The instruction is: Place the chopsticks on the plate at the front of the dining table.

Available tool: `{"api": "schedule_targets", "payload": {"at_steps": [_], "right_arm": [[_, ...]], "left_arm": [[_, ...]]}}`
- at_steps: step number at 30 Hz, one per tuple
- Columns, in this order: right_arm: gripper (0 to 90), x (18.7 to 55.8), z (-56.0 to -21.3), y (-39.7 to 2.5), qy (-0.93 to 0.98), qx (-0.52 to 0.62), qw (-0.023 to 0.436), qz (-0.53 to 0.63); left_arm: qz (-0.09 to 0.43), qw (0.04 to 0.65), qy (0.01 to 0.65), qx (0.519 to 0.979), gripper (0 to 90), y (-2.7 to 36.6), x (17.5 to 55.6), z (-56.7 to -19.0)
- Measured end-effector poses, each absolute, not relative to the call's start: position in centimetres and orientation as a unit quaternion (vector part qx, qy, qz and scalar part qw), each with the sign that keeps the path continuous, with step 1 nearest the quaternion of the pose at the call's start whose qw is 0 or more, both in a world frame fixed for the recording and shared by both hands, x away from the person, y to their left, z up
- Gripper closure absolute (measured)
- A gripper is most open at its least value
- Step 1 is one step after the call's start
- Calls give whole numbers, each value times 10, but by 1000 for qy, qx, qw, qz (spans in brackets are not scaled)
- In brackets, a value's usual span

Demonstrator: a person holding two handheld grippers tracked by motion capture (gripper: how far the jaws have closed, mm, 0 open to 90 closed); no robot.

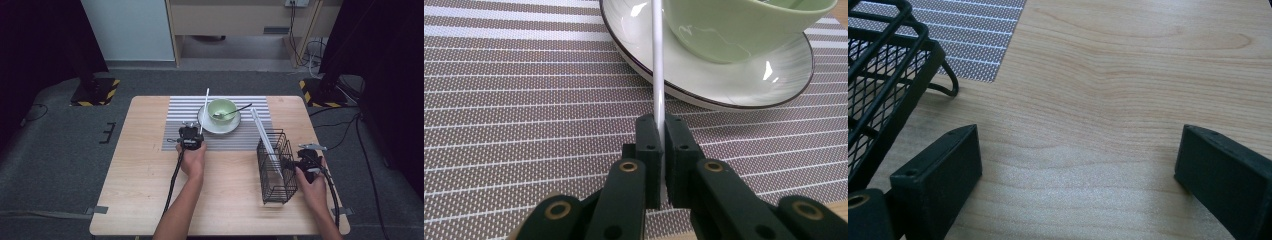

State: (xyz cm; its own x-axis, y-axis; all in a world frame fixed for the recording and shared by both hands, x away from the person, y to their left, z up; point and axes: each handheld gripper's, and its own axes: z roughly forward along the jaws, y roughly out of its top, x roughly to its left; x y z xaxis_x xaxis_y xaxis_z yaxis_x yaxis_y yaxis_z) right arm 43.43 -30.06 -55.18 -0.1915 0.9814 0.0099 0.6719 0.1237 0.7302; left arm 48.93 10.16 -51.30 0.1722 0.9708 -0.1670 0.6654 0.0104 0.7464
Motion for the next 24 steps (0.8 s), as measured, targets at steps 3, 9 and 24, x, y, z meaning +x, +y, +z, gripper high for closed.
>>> {"api": "schedule_targets", "payload": {"at_steps": [3,9,24], "right_arm": [[49,434,-552,-300,706,585,250,310],[49,434,-552,-301,707,585,250,310],[49,434,-552,-301,707,585,250,310]], "left_arm": [[208,366,609,672,859,102,489,-513],[209,365,610,672,857,103,490,-514],[208,369,609,671,854,101,489,-515]]}}
